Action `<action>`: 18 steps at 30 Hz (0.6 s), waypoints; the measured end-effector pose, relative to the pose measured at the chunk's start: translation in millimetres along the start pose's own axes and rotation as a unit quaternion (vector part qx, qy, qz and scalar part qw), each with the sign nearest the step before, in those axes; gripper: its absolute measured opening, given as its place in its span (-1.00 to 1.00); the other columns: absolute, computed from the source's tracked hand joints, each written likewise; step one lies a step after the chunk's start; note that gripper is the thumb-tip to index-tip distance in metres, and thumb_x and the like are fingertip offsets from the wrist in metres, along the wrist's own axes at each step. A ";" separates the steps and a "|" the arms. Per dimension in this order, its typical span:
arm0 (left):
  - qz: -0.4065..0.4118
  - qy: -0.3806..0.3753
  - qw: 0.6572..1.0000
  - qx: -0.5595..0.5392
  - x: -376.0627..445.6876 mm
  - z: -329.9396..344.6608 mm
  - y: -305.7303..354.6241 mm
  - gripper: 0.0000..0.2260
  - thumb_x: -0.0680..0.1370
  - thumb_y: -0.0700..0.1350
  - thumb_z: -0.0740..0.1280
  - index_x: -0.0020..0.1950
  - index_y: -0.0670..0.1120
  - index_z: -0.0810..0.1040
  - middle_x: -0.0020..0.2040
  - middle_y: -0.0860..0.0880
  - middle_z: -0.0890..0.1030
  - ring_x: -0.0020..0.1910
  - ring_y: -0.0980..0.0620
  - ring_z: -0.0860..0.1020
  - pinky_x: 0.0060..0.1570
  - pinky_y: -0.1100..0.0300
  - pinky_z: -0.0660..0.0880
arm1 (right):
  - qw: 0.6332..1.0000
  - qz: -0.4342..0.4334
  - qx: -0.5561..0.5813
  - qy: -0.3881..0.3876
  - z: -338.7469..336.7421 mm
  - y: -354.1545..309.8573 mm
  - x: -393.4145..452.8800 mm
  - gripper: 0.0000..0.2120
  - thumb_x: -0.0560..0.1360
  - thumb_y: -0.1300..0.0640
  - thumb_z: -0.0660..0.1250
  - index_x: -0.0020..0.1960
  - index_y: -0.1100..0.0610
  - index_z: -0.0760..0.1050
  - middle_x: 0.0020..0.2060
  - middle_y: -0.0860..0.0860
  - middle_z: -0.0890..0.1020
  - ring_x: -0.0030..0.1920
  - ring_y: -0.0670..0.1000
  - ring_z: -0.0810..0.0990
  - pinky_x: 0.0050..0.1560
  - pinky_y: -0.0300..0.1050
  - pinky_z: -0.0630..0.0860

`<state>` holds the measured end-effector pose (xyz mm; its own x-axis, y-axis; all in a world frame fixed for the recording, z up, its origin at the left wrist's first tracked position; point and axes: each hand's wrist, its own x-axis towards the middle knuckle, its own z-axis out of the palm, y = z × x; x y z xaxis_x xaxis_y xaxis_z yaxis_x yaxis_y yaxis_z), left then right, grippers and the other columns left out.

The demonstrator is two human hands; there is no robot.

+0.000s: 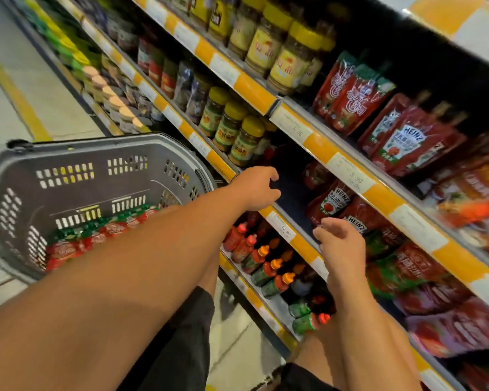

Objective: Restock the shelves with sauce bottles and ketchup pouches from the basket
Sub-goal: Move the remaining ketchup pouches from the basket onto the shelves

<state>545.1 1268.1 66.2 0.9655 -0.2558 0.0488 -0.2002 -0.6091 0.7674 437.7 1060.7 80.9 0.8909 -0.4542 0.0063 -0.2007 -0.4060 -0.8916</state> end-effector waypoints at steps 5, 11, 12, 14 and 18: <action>-0.008 0.040 0.999 0.017 -35.7 -8.2 10.4 -0.55 0.64 -0.02 0.35 0.52 -0.04 0.45 0.50 -0.07 0.45 0.42 -0.10 0.46 0.30 0.04 0.44 | 0.965 -0.167 -0.150 -0.134 37.6 -40.5 -12.3 -0.54 0.52 0.07 0.45 0.39 -0.10 0.45 0.32 -0.08 0.50 0.29 -0.05 0.49 0.18 -0.03 0.47; -0.050 0.127 0.991 0.011 -82.4 -41.9 16.5 -0.63 0.64 -0.01 0.36 0.45 0.02 0.51 0.43 -0.03 0.51 0.28 -0.08 0.54 0.13 0.07 0.48 | 0.954 -0.224 -0.130 -0.152 91.5 -59.2 -23.1 -0.49 0.54 0.09 0.38 0.48 -0.01 0.41 0.38 0.01 0.48 0.35 0.06 0.49 0.22 -0.05 0.46; -0.058 0.145 0.987 0.022 -92.2 -52.3 15.9 -0.65 0.63 -0.01 0.36 0.43 0.03 0.52 0.40 -0.03 0.53 0.25 -0.08 0.55 0.09 0.07 0.50 | 0.954 -0.227 -0.119 -0.155 101.3 -59.1 -27.4 -0.49 0.54 0.09 0.38 0.48 0.00 0.41 0.38 0.02 0.48 0.34 0.06 0.49 0.17 -0.07 0.43; -0.081 0.179 0.980 0.036 -111.1 -75.9 14.9 -0.66 0.62 -0.02 0.36 0.41 0.04 0.53 0.30 -0.05 0.56 0.14 -0.08 0.57 -0.05 0.09 0.51 | 0.951 -0.229 -0.099 -0.184 122.4 -58.3 -35.6 -0.48 0.56 0.10 0.38 0.50 0.01 0.40 0.41 0.02 0.46 0.37 0.07 0.48 0.17 -0.07 0.43; -0.097 0.179 0.972 0.116 -137.7 -127.0 16.5 -0.59 0.64 0.05 0.34 0.48 0.00 0.47 0.34 -0.08 0.58 0.20 -0.11 0.61 0.13 -0.02 0.58 | 0.934 -0.240 -0.096 -0.249 161.2 -65.6 -48.4 -0.45 0.58 0.05 0.39 0.54 0.02 0.34 0.48 0.02 0.40 0.40 0.08 0.45 0.29 0.05 0.47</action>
<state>430.0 1388.6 153.3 0.9766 0.1331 0.1692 -0.0008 -0.7839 0.6209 473.5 1237.2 66.1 0.9665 0.2213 0.1303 0.2430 -0.6239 -0.7427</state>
